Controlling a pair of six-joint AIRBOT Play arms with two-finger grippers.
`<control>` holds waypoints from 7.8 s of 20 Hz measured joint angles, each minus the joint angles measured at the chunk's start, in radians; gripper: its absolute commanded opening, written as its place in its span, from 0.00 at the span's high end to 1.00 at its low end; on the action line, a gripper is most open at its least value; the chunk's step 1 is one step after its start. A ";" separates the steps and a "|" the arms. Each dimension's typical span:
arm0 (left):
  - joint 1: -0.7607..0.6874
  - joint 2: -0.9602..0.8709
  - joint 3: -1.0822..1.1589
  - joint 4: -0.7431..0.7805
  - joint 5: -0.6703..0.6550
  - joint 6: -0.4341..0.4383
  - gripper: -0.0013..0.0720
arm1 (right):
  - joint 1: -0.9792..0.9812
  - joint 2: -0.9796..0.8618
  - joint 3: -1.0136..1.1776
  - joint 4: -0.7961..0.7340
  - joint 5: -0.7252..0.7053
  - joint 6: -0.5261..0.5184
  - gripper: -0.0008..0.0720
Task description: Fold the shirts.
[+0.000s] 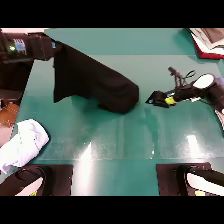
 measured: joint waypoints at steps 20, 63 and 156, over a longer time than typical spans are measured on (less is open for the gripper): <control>0.003 0.005 0.087 0.052 -0.170 0.026 0.95 | 0.241 -0.002 0.079 0.187 -0.244 -0.125 0.97; 0.068 -0.663 0.308 0.055 -0.052 0.032 0.13 | -0.221 -0.210 0.521 -0.117 -0.114 0.080 0.05; 0.039 0.055 0.542 0.014 -0.138 0.128 0.95 | -0.481 0.523 0.769 -0.226 0.052 0.172 0.96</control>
